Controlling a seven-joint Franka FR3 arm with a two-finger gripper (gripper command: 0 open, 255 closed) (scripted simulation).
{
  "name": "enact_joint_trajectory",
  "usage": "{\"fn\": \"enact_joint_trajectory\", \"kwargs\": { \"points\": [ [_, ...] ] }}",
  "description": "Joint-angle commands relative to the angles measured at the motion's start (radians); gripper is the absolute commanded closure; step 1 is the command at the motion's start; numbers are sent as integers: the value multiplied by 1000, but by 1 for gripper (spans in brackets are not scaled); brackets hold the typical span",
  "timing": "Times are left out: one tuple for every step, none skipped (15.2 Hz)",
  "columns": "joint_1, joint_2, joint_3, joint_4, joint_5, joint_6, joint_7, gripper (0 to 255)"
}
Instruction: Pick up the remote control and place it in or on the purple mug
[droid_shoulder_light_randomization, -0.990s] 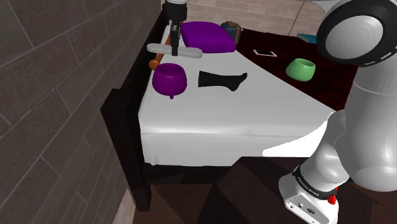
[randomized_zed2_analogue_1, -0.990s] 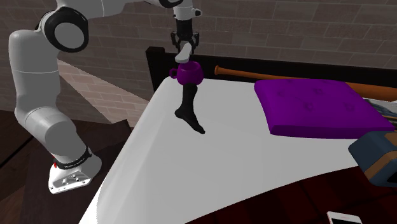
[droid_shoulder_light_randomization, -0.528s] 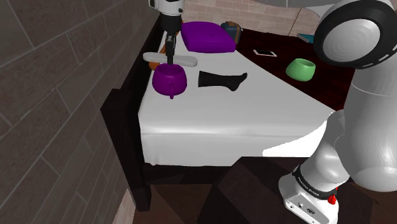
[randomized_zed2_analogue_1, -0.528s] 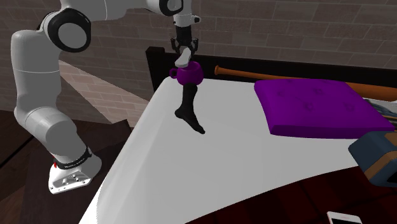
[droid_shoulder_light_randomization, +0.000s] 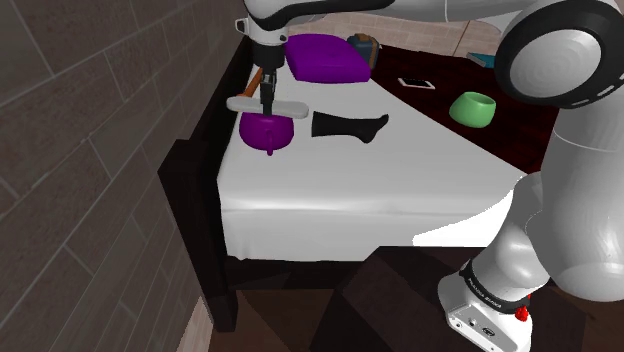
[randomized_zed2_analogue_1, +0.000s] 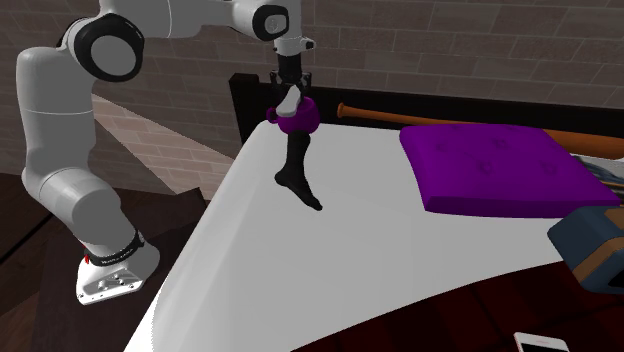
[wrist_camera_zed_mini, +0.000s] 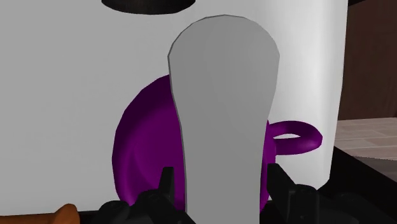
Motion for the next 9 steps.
{"fn": "enact_joint_trajectory", "kwargs": {
  "points": [
    [1,-1,0,-11,0,11,0,255],
    [1,0,0,-10,0,11,0,255],
    [1,0,0,-10,0,11,0,255],
    [1,0,0,-10,0,11,0,255],
    [1,0,0,-10,0,11,0,255],
    [1,0,0,-10,0,11,0,255],
    [1,0,0,-10,0,11,0,255],
    [2,-2,0,-13,0,12,0,0],
    [2,-2,0,-13,0,12,1,0]
  ]
}}
